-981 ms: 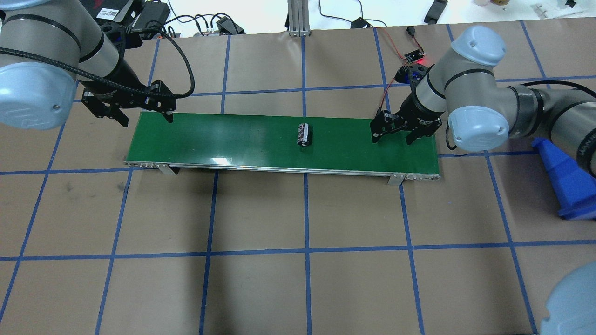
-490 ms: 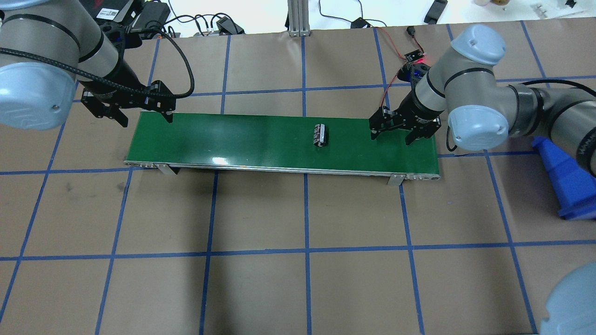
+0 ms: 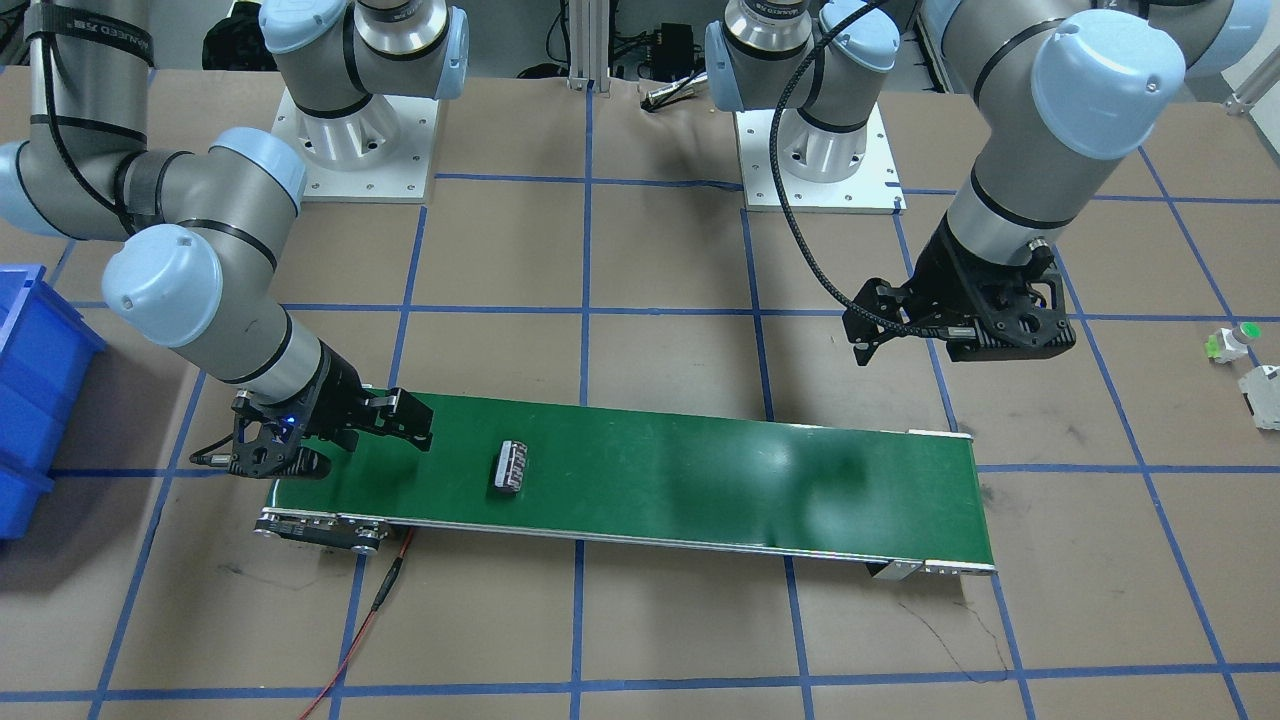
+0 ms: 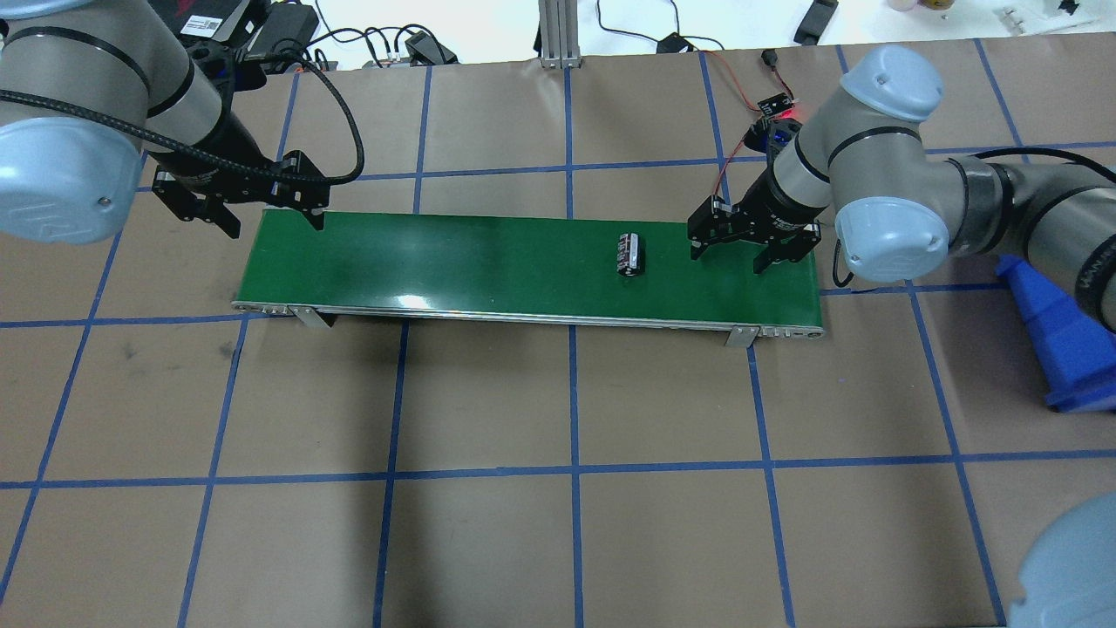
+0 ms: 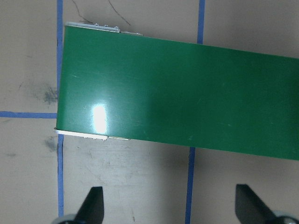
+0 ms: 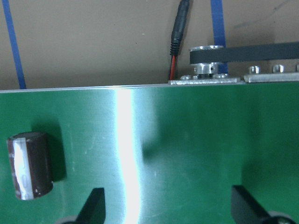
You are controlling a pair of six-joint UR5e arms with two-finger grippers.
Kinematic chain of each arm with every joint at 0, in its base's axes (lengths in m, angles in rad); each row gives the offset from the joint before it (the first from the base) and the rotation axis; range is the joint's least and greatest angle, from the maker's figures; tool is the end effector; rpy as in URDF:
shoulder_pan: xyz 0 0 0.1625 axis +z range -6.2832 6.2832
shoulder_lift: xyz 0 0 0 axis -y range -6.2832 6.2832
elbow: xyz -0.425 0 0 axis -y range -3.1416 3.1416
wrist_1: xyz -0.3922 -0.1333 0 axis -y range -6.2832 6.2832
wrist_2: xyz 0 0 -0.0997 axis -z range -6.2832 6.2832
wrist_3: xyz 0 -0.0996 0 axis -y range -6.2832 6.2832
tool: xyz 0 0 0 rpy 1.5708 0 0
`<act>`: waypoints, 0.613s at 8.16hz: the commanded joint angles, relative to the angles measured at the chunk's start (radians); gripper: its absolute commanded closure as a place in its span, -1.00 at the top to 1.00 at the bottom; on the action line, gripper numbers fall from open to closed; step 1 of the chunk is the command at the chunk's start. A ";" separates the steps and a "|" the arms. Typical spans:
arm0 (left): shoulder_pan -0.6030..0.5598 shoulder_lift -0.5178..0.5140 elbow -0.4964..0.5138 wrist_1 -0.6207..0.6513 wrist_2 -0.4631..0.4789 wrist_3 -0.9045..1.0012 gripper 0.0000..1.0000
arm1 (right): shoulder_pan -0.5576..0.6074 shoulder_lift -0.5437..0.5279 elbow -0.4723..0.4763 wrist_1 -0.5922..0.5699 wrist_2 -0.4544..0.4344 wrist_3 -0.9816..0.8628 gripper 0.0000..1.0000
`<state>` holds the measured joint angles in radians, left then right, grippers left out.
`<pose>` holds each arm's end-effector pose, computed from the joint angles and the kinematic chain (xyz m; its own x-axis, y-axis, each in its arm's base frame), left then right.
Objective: Move capacitor from left to right
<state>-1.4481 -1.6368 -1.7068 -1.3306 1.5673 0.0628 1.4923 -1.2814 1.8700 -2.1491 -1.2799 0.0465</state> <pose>-0.0695 -0.5282 0.4122 -0.9982 -0.0598 0.0011 -0.0598 0.9975 -0.0383 0.1185 -0.5572 0.2556 -0.9501 0.1243 -0.2860 0.1227 0.9922 0.0236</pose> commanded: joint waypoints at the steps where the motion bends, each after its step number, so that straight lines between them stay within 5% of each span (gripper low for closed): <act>1: 0.000 -0.001 0.000 -0.005 0.000 0.003 1.00 | 0.023 0.000 -0.002 -0.003 0.001 0.042 0.86; 5: 0.000 -0.001 0.001 0.002 0.003 0.003 1.00 | 0.052 0.010 -0.012 -0.015 -0.016 0.092 0.76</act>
<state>-1.4481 -1.6382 -1.7069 -1.3290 1.5704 0.0658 1.5387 -1.2749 1.8596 -2.1619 -1.2842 0.1306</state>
